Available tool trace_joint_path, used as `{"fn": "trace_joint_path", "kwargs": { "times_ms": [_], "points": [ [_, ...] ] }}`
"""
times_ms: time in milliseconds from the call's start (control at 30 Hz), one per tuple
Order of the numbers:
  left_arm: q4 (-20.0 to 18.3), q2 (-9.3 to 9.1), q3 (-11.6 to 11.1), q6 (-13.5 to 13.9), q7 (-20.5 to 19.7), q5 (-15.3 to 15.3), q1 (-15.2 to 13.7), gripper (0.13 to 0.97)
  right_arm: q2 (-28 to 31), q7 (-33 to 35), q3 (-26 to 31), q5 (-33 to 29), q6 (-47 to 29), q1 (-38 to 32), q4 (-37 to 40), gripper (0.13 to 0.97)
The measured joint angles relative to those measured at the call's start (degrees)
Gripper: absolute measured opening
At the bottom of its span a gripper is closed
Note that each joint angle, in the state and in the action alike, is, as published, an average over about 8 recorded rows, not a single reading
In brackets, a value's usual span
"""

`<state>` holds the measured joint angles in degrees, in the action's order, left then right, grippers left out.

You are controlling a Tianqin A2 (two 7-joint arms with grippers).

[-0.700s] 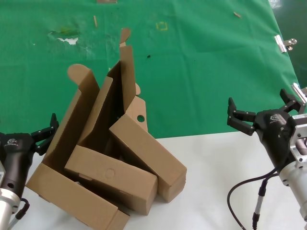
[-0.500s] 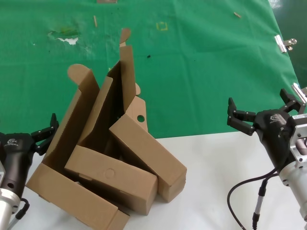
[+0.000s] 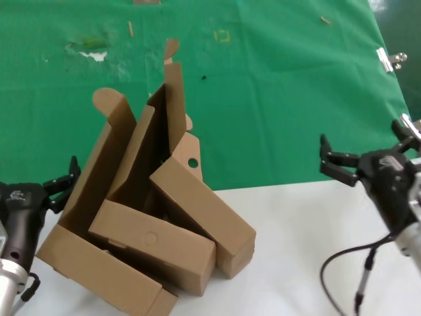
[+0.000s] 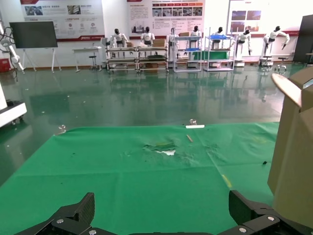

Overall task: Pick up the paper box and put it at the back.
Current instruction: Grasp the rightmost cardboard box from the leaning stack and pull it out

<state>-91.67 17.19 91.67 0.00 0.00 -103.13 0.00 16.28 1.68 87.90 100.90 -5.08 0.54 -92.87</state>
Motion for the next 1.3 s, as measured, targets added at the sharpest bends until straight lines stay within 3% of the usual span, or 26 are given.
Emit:
{"fn": "trace_joint_path", "kwargs": {
  "times_ms": [267, 433, 600, 800, 1033, 1167, 1300],
  "points": [
    [0.0, 0.00, 0.0, 0.0, 0.0, 0.0, 0.0, 0.938, 2.1, 17.6, -13.5, 7.5, -18.9, 0.1, 2.9, 0.966],
    [0.0, 0.00, 0.0, 0.0, 0.0, 0.0, 0.0, 0.900, 8.1, 30.3, -16.5, 12.8, -32.1, 0.7, 7.7, 0.966],
    [0.0, 0.00, 0.0, 0.0, 0.0, 0.0, 0.0, 0.836, 12.0, 40.2, -14.7, 15.9, -44.3, 1.7, 10.8, 0.966],
    [0.0, 0.00, 0.0, 0.0, 0.0, 0.0, 0.0, 0.748, 14.7, 47.6, -9.2, 15.5, -55.4, 1.7, 13.8, 0.966],
    [0.0, 0.00, 0.0, 0.0, 0.0, 0.0, 0.0, 0.579, 16.7, 49.0, -3.6, 13.9, -60.5, -0.1, 16.9, 0.958],
    [0.0, 0.00, 0.0, 0.0, 0.0, 0.0, 0.0, 0.579, 17.2, 48.5, -1.4, 13.1, -61.1, -1.4, 18.0, 0.944],
    [0.0, 0.00, 0.0, 0.0, 0.0, 0.0, 0.0, 0.475, 17.1, 47.5, 0.0, 12.8, -61.0, -2.2, 18.4, 0.936]
  ]
}}
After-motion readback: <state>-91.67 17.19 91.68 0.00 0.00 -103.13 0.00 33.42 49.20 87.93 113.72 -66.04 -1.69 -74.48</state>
